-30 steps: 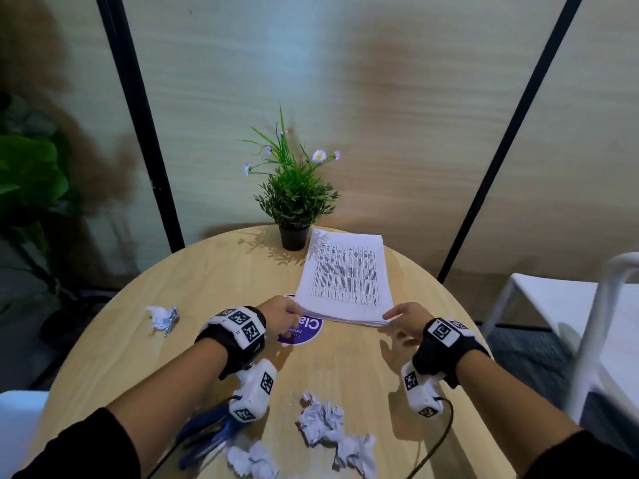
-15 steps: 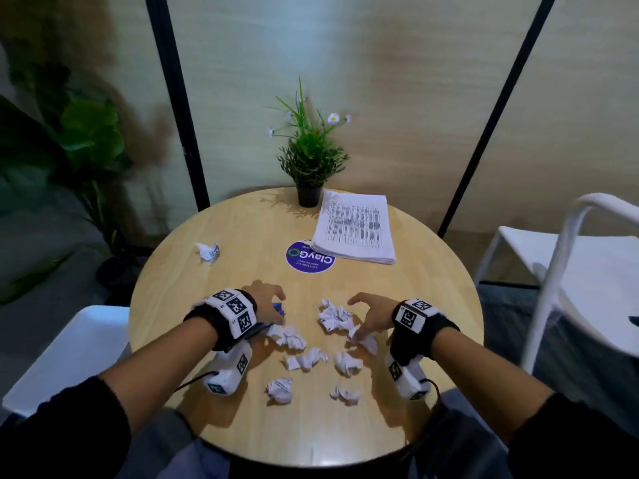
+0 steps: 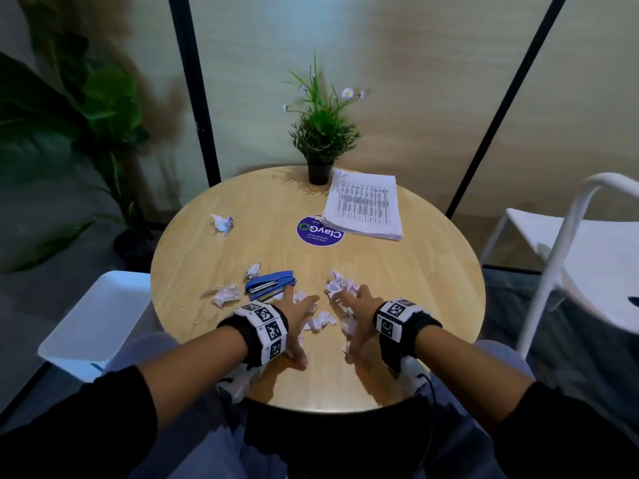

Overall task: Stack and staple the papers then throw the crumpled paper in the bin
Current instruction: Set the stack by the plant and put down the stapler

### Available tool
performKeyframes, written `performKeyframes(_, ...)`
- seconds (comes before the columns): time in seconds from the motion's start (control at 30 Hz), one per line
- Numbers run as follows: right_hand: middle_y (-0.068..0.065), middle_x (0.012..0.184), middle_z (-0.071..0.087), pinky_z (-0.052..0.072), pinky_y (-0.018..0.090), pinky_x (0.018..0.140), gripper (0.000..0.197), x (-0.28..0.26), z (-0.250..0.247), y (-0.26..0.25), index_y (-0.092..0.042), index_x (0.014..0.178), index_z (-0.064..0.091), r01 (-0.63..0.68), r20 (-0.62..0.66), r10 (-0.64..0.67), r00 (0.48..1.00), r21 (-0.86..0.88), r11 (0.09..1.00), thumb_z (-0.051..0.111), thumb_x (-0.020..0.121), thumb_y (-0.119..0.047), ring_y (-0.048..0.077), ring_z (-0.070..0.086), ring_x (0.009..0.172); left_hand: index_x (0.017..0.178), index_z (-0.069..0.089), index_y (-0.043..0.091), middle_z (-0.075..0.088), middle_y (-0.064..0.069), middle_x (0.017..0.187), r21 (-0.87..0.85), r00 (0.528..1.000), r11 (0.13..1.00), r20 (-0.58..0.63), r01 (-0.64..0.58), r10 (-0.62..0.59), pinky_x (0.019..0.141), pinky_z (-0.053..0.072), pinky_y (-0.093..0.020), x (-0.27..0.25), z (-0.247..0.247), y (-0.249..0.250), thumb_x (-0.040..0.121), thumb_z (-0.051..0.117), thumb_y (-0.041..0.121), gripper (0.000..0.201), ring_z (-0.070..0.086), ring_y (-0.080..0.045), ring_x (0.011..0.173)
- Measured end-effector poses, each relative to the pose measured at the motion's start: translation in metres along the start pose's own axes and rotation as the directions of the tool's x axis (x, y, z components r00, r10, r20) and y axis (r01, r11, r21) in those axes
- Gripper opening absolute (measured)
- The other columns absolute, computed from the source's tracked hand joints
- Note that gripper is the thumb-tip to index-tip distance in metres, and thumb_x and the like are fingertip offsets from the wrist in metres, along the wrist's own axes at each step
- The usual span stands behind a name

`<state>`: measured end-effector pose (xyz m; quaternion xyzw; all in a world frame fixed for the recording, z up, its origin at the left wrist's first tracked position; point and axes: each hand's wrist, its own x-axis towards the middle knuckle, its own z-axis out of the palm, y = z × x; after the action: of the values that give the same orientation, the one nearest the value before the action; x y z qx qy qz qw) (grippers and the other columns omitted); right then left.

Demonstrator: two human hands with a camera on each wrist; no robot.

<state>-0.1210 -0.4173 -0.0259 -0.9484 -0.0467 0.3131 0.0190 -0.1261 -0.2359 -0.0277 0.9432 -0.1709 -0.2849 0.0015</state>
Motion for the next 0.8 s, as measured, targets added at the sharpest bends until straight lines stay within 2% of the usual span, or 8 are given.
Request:
performKeyframes(0.2,0.007,0.137,0.021,0.050,0.048,0.094,0.099,0.003,0.001,-0.001,-0.042,0.133,0.026,0.035,-0.013,-0.034,0.999,0.073,0.997,0.087,0.055,-0.038,0.040,0.050,0.115,0.141,0.010,0.045,0.019,-0.018,0.144,-0.045,1.000,0.999,-0.024,-0.001,0.000,0.092,0.052,-0.044,0.007,-0.001,0.008,0.055,0.085,0.044,0.114,0.055,-0.040,0.117)
performKeyframes(0.33,0.007,0.129,0.029,0.056,0.044,0.086,0.068,0.005,0.003,-0.001,-0.034,0.123,0.042,0.000,-0.026,0.004,1.000,0.155,0.988,0.080,0.067,-0.034,0.037,0.057,0.102,0.138,0.024,0.041,0.020,-0.013,0.141,-0.127,0.998,0.991,-0.045,0.028,-0.034,0.094,0.051,-0.043,0.012,0.001,0.016,0.060,0.084,0.040,0.099,0.056,-0.038,0.113)
performKeyframes(0.47,0.007,0.118,0.038,0.055,0.043,0.087,0.044,0.007,-0.001,0.003,-0.028,0.117,0.051,-0.004,-0.042,0.014,0.999,0.206,0.978,0.069,0.077,-0.030,0.035,0.060,0.100,0.132,0.036,0.033,0.025,-0.009,0.134,-0.186,0.998,0.983,-0.061,-0.001,-0.010,0.091,0.051,-0.041,0.017,0.004,0.021,0.067,0.081,0.033,0.079,0.058,-0.037,0.106)
performKeyframes(0.5,0.007,0.112,0.040,0.057,0.040,0.083,0.037,0.006,-0.003,0.004,-0.027,0.111,0.054,0.003,-0.047,0.008,0.999,0.228,0.974,0.069,0.077,-0.029,0.034,0.061,0.098,0.131,0.038,0.030,0.026,-0.009,0.133,-0.195,0.998,0.981,-0.070,-0.013,-0.001,0.091,0.051,-0.040,0.018,0.005,0.021,0.069,0.080,0.031,0.074,0.058,-0.037,0.106)
performKeyframes(0.57,0.005,0.101,0.045,0.057,0.028,0.058,0.027,0.005,-0.010,0.008,-0.026,0.097,0.055,0.021,-0.057,-0.007,0.998,0.255,0.967,0.071,0.075,-0.023,0.027,0.062,0.081,0.129,0.042,0.026,0.026,-0.010,0.132,-0.207,0.996,0.978,-0.084,-0.021,0.004,0.091,0.051,-0.039,0.020,0.005,0.023,0.072,0.077,0.030,0.067,0.058,-0.036,0.106)
performKeyframes(0.67,-0.001,0.073,0.048,0.039,0.013,0.032,0.023,0.004,-0.023,0.014,-0.023,0.091,0.051,0.034,-0.099,-0.006,0.995,0.278,0.960,0.064,0.079,-0.009,0.009,0.054,0.045,0.126,0.046,0.021,0.029,-0.010,0.131,-0.214,0.995,0.976,-0.100,-0.032,0.011,0.090,0.049,-0.036,0.022,0.004,0.027,0.076,0.073,0.033,0.058,0.058,-0.035,0.105)
performKeyframes(0.73,-0.003,0.064,0.045,0.034,0.011,0.028,0.019,0.004,-0.034,0.016,-0.020,0.090,0.051,0.044,-0.151,0.001,0.988,0.290,0.956,0.059,0.081,-0.006,0.014,0.051,0.047,0.121,0.050,0.017,0.032,-0.011,0.129,-0.213,0.994,0.976,-0.104,-0.040,0.018,0.088,0.048,-0.035,0.023,0.002,0.028,0.078,0.071,0.031,0.049,0.058,-0.033,0.100)
performKeyframes(0.8,0.000,0.066,0.046,0.032,0.010,0.026,0.018,0.009,-0.044,0.018,-0.018,0.089,0.050,0.044,-0.204,0.017,0.979,0.291,0.956,0.060,0.080,-0.005,0.024,0.053,0.060,0.106,0.052,0.011,0.036,-0.014,0.126,-0.182,0.994,0.982,-0.099,-0.061,0.043,0.085,0.047,-0.035,0.023,-0.001,0.029,0.082,0.066,0.023,0.030,0.050,-0.030,0.088)
